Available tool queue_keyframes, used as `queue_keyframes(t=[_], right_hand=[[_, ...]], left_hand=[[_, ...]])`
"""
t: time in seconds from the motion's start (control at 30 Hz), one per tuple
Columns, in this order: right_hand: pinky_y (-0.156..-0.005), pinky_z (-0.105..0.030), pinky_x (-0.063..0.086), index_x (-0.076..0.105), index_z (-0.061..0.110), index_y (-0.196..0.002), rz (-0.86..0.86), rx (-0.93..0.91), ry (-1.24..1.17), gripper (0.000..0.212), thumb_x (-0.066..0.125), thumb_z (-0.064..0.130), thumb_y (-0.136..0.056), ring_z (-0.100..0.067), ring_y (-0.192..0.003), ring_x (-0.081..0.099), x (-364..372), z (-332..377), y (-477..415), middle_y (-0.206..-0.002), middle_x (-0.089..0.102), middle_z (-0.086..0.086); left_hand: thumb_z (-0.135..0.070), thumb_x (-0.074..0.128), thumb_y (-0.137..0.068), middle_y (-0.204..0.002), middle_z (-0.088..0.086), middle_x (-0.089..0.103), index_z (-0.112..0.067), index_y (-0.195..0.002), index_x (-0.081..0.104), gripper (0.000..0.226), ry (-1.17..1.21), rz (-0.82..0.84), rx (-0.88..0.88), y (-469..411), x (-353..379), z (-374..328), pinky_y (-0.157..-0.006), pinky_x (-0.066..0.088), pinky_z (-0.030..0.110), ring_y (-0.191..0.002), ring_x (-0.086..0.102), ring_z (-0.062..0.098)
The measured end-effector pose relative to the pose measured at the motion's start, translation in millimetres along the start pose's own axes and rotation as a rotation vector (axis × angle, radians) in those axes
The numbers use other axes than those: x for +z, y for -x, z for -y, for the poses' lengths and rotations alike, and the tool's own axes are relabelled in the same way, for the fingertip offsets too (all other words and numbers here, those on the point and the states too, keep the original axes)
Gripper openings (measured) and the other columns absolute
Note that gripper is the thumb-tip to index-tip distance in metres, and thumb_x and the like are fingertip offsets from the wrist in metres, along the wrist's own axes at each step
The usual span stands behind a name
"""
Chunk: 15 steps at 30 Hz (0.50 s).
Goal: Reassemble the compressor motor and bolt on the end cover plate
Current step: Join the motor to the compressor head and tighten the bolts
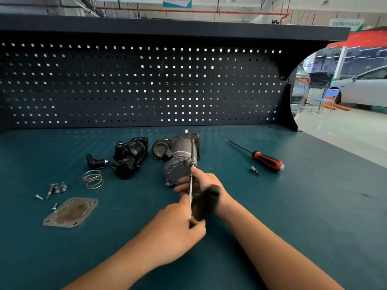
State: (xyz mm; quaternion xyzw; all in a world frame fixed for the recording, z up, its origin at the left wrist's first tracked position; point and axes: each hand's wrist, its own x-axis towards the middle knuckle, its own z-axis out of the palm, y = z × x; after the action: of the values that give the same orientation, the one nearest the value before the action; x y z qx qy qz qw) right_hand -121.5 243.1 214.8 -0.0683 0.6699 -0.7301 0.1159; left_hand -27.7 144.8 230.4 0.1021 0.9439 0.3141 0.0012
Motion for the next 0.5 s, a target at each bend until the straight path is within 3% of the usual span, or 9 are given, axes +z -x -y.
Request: queue_keyframes(t=[0.1,0.23,0.3,0.37,0.43,0.5], right_hand=[[-0.05,-0.015,0.044,0.065,0.013,-0.057,-0.075,-0.012,0.101,0.051,0.042,0.035,-0.096,-0.009,-0.049,0.059,2.4,-1.2,1.0,-0.055,0.066,-0.002],[-0.039,-0.01,0.036,0.054,0.018,-0.038,-0.192,-0.107,0.197,0.055,0.057,0.04,-0.089,-0.003,-0.036,0.05,-5.6,-2.9,2.4,-0.04,0.056,0.006],[-0.041,-0.01,0.036,0.053,0.019,-0.034,-0.19,-0.159,0.234,0.057,0.061,0.043,-0.086,-0.001,-0.036,0.047,-7.3,-5.1,0.7,-0.038,0.052,0.008],[-0.048,-0.014,0.036,0.062,0.011,-0.046,-0.204,-0.204,0.26,0.051,0.063,0.043,-0.085,-0.005,-0.043,0.047,-5.5,-6.5,-1.4,-0.045,0.054,0.006],[-0.055,-0.019,0.041,0.065,-0.005,-0.063,-0.18,-0.196,0.209,0.049,0.061,0.037,-0.088,-0.011,-0.052,0.053,-4.0,-6.8,-3.8,-0.055,0.061,-0.002],[-0.052,-0.015,0.045,0.065,0.003,-0.06,-0.126,-0.164,0.104,0.04,0.059,0.029,-0.09,-0.008,-0.049,0.059,-4.7,-6.2,-4.5,-0.053,0.065,-0.001]], left_hand=[[-0.037,0.043,-0.093,-0.109,0.004,0.061,-0.007,-0.134,0.029,0.053,-0.683,-0.095,0.044,-4.2,-1.6,-5.1,-0.067,0.034,0.032,-0.104,0.058,0.026],[-0.029,0.046,-0.096,-0.123,0.011,0.057,0.011,-0.143,0.006,0.073,-0.982,0.014,0.087,-12.2,7.1,-12.7,-0.06,0.032,0.03,-0.109,0.058,0.025],[-0.033,0.042,-0.097,-0.124,0.011,0.056,0.011,-0.142,0.008,0.072,-1.02,0.026,0.093,-12.4,8.1,-12.1,-0.059,0.033,0.03,-0.108,0.058,0.025],[-0.041,0.038,-0.097,-0.12,0.009,0.057,0.006,-0.142,0.015,0.069,-0.981,-0.012,0.103,-8.2,7.6,-9.2,-0.064,0.033,0.032,-0.106,0.059,0.025],[-0.053,0.037,-0.093,-0.115,0.004,0.061,-0.003,-0.143,0.017,0.073,-0.823,-0.085,0.085,-3.7,6.4,-3.0,-0.067,0.035,0.031,-0.105,0.06,0.024],[-0.06,0.036,-0.089,-0.105,-0.001,0.067,-0.016,-0.138,0.027,0.067,-0.475,-0.063,0.063,-1.3,4.6,5.1,-0.07,0.043,0.03,-0.093,0.064,0.021]])
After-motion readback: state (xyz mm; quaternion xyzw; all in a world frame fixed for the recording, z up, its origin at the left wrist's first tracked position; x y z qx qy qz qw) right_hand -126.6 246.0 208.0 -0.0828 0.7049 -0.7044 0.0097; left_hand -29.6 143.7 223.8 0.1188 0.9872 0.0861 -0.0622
